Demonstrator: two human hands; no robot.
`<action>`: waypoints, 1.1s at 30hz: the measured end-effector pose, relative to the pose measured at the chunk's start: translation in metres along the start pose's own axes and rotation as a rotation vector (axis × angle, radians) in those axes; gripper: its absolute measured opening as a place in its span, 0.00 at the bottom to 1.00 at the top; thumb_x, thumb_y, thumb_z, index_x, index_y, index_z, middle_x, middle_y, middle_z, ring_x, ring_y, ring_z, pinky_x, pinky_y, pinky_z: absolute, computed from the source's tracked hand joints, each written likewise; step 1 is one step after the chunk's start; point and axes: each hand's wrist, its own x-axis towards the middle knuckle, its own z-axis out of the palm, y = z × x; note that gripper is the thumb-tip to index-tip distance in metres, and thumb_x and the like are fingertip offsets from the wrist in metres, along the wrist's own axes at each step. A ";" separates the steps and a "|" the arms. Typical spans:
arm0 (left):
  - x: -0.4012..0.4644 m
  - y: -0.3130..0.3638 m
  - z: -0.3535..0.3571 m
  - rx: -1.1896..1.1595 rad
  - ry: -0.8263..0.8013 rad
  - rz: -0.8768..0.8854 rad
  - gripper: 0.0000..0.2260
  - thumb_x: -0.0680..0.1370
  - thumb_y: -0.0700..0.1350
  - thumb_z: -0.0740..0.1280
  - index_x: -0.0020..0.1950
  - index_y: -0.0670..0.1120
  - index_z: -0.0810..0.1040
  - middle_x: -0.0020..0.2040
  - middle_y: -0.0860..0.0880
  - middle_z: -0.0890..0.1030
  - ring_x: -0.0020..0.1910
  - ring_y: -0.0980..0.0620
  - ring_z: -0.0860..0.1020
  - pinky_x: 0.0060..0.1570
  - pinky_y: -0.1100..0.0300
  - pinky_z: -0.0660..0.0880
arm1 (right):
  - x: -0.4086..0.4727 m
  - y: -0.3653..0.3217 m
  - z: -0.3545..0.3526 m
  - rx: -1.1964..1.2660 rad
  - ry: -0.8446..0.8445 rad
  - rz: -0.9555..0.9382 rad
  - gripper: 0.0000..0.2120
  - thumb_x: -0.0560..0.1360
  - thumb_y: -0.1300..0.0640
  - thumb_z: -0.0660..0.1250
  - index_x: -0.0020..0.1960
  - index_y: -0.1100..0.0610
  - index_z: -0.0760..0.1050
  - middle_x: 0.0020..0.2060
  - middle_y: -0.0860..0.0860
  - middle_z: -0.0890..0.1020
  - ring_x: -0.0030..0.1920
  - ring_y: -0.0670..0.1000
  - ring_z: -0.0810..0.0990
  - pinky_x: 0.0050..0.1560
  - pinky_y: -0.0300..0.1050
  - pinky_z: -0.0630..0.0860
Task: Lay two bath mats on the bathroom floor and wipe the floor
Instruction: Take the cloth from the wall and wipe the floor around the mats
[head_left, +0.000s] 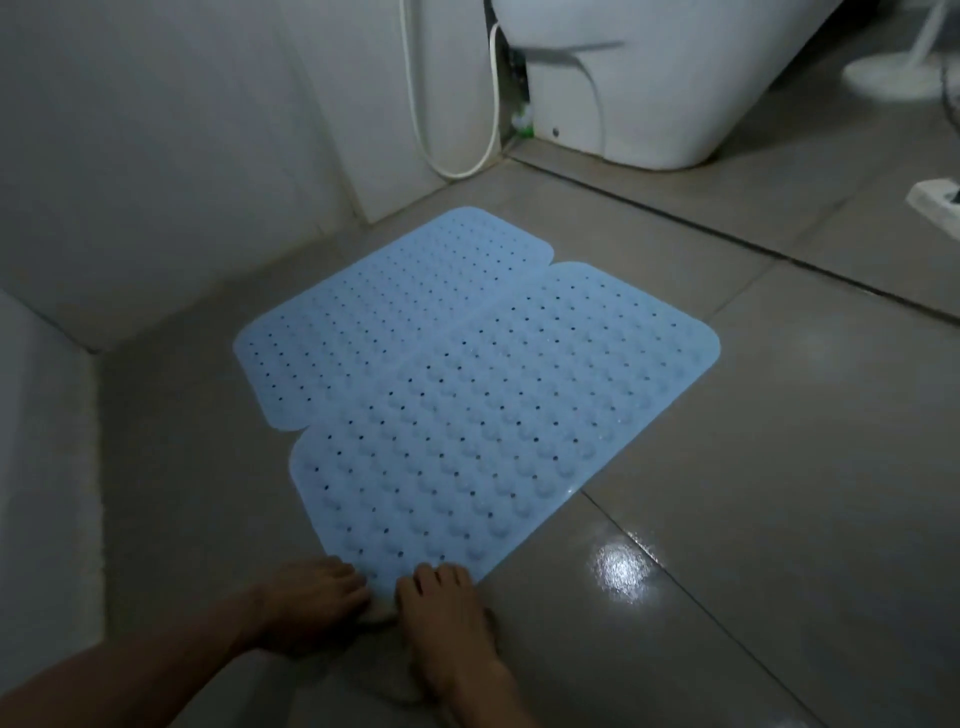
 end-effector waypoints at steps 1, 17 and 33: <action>-0.001 -0.013 -0.011 -0.001 -0.025 -0.032 0.11 0.79 0.54 0.57 0.55 0.49 0.71 0.54 0.47 0.76 0.50 0.46 0.76 0.54 0.51 0.75 | 0.012 -0.004 -0.013 0.058 0.032 -0.005 0.15 0.67 0.61 0.70 0.53 0.57 0.73 0.52 0.56 0.74 0.48 0.59 0.77 0.53 0.52 0.73; -0.004 -0.096 -0.303 -0.619 0.261 -0.352 0.15 0.73 0.51 0.72 0.57 0.54 0.73 0.52 0.53 0.77 0.47 0.56 0.77 0.49 0.59 0.77 | 0.054 0.027 -0.305 0.191 0.180 0.375 0.14 0.75 0.65 0.66 0.60 0.56 0.72 0.56 0.54 0.69 0.49 0.56 0.76 0.51 0.54 0.79; -0.172 -0.081 -0.587 -0.793 0.326 -0.355 0.06 0.79 0.54 0.63 0.47 0.53 0.76 0.46 0.52 0.75 0.44 0.54 0.75 0.39 0.63 0.68 | -0.033 -0.099 -0.662 0.345 -0.054 0.486 0.15 0.71 0.57 0.66 0.57 0.51 0.77 0.54 0.48 0.75 0.54 0.50 0.75 0.56 0.44 0.76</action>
